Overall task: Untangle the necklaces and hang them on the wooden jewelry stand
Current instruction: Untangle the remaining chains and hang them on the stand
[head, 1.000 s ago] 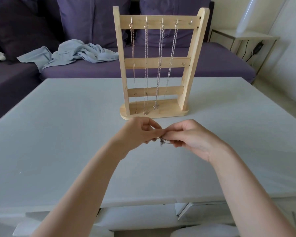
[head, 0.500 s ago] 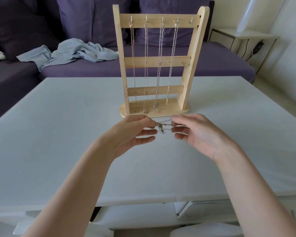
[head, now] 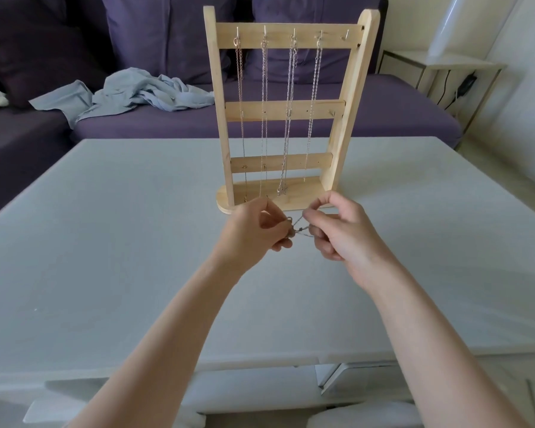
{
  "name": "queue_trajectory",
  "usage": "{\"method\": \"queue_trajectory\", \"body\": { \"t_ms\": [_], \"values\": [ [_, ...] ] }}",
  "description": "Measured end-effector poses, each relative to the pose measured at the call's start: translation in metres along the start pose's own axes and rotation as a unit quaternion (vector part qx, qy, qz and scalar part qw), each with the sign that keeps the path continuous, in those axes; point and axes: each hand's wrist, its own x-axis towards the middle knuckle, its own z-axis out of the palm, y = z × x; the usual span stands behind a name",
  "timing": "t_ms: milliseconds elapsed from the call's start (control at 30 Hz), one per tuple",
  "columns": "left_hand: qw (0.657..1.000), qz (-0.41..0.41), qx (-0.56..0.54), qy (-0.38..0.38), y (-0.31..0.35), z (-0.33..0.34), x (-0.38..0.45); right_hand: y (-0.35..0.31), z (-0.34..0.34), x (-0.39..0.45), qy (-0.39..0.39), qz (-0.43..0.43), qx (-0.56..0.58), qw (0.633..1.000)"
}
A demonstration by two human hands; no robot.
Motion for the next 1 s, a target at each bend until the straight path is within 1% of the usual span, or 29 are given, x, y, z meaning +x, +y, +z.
{"method": "queue_trajectory", "body": {
  "t_ms": [67,167,333,433,567,633,800,933,1000],
  "values": [
    [0.997,0.040,0.060,0.024,-0.002,0.000,0.001,0.000,0.001,0.001,0.018,-0.009,-0.004,1.000],
    [0.988,0.087,0.118,0.053,-0.003,-0.001,0.002,0.001,0.000,0.003,0.034,-0.010,-0.015,0.999],
    [0.977,0.131,0.149,0.074,-0.001,-0.004,0.004,0.006,-0.002,0.005,0.059,-0.033,-0.086,0.994],
    [0.983,0.110,0.120,0.078,0.001,-0.006,0.004,0.005,-0.002,0.004,0.055,-0.038,-0.074,0.995],
    [0.995,0.072,0.029,0.065,0.002,-0.007,0.006,0.000,0.001,-0.001,-0.008,-0.025,-0.020,0.999],
    [0.996,0.068,0.013,0.060,0.003,-0.007,0.005,-0.001,0.002,-0.002,-0.026,-0.019,-0.006,0.999],
    [0.996,0.073,0.035,0.042,0.004,-0.009,0.003,0.000,0.004,-0.001,-0.028,-0.012,-0.025,0.999],
    [0.989,0.099,0.089,0.063,0.002,-0.010,0.004,0.004,0.004,0.003,0.004,-0.006,-0.048,0.999],
    [0.991,0.097,0.072,0.059,0.004,-0.010,0.004,0.004,0.004,0.003,-0.006,-0.005,-0.048,0.999]
  ]
}}
